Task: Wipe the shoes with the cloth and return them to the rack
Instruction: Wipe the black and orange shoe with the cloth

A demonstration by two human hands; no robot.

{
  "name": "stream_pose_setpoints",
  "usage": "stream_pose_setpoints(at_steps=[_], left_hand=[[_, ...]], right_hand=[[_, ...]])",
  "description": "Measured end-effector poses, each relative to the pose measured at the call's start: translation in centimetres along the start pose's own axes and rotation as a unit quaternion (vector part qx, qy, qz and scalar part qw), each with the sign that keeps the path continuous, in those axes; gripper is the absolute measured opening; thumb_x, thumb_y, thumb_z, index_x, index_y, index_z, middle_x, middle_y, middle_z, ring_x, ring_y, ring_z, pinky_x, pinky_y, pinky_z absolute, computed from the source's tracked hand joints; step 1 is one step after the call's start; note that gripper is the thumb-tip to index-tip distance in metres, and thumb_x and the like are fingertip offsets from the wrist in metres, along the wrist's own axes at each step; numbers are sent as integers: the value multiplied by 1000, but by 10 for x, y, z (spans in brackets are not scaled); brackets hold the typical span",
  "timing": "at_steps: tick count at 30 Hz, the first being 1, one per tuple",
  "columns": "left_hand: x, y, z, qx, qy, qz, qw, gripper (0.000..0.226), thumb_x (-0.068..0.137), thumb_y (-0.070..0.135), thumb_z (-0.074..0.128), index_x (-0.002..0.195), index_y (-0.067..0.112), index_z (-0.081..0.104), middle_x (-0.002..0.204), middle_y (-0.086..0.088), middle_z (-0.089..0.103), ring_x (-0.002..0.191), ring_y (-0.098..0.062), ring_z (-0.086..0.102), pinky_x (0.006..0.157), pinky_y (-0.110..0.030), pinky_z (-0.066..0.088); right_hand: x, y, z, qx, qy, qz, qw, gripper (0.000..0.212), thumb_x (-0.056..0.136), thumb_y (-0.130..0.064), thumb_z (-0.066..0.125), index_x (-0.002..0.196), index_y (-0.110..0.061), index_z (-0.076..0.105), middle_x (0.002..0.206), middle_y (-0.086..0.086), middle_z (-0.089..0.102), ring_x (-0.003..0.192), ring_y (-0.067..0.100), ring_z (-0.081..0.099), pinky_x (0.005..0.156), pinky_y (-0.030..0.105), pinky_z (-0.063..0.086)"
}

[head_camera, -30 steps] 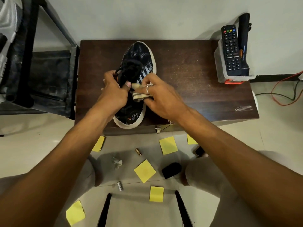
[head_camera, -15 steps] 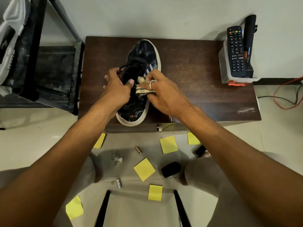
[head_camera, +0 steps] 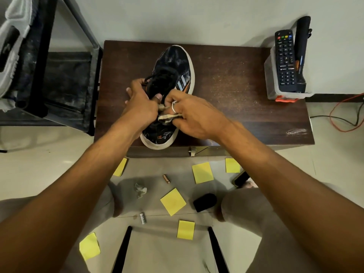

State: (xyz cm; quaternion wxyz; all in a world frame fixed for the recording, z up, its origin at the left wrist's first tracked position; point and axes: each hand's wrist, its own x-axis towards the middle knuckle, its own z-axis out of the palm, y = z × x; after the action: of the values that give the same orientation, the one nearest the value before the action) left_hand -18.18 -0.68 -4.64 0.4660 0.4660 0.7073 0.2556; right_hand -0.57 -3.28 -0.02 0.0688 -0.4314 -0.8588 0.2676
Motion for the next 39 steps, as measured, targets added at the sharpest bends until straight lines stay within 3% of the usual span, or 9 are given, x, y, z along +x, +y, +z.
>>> stream_pose_setpoints(at_steps=[4, 9, 14, 17, 22, 27, 29, 35, 39], left_hand=[[-2, 2, -2, -1, -4, 3, 1000, 42, 81, 46, 57, 110, 56, 29, 154, -6, 37, 143, -38, 37, 113, -57, 37], [-3, 4, -1, -1, -3, 1, 1000, 38, 77, 49, 56, 97, 62, 26, 154, -7, 36, 144, -40, 35, 114, -58, 36], [-5, 7, 0, 19, 10, -3, 1000, 47, 88, 43, 59, 123, 50, 29, 154, -8, 36, 143, -42, 36, 113, -60, 36], [-2, 4, 3, 43, 9, 0, 999, 48, 98, 32, 59, 137, 35, 31, 158, -11, 28, 147, -44, 29, 117, -60, 31], [-1, 6, 2, 41, 4, 14, 999, 46, 99, 29, 59, 138, 31, 34, 158, -11, 28, 150, -38, 23, 121, -56, 25], [-8, 9, 1, 50, 10, 17, 999, 44, 99, 27, 58, 136, 31, 34, 158, -11, 28, 151, -38, 23, 121, -57, 24], [-9, 11, 1, 63, 8, 22, 998, 43, 101, 26, 57, 137, 31, 34, 161, -11, 24, 152, -36, 19, 122, -57, 21], [-10, 14, 0, 73, 5, 16, 997, 46, 101, 28, 58, 141, 29, 34, 161, -10, 23, 152, -39, 18, 122, -57, 23], [-13, 16, 0, 70, 8, 13, 997, 46, 101, 28, 57, 141, 30, 34, 162, -9, 22, 152, -40, 19, 121, -58, 24]], right_hand=[[2, 13, -24, 59, -45, 52, 996, 21, 89, -9, 58, 83, -25, 71, 109, -10, 56, 85, 7, 54, 86, 33, 49], [-1, 21, -6, 63, 87, 103, 989, 22, 94, -16, 63, 112, -11, 75, 119, -4, 53, 92, 11, 55, 85, 30, 50], [-8, -8, 15, 125, 48, 101, 986, 10, 87, -19, 61, 82, -12, 66, 107, 0, 54, 83, 16, 57, 77, 41, 52], [-12, -7, 3, 179, 0, 107, 978, 21, 86, -8, 62, 66, -15, 59, 99, 1, 57, 82, 18, 58, 80, 47, 50], [-13, 14, 8, 99, 132, 133, 977, 21, 88, -13, 70, 108, -12, 78, 108, 0, 59, 89, 15, 61, 82, 34, 53], [-24, -9, 23, 184, 91, 112, 972, 3, 84, -9, 72, 82, -7, 73, 104, 0, 57, 84, 13, 60, 77, 30, 51], [-27, -10, 24, 190, 82, 89, 974, 9, 84, -7, 71, 76, -10, 70, 100, 0, 57, 83, 12, 59, 75, 27, 49], [-17, 3, 14, 56, 143, 133, 979, 20, 92, -10, 68, 110, -7, 76, 101, -2, 50, 86, 11, 53, 73, 17, 40], [-27, -8, 21, 119, 89, 87, 985, 9, 90, -11, 67, 91, -4, 72, 97, -5, 50, 81, 9, 54, 72, 23, 46]])
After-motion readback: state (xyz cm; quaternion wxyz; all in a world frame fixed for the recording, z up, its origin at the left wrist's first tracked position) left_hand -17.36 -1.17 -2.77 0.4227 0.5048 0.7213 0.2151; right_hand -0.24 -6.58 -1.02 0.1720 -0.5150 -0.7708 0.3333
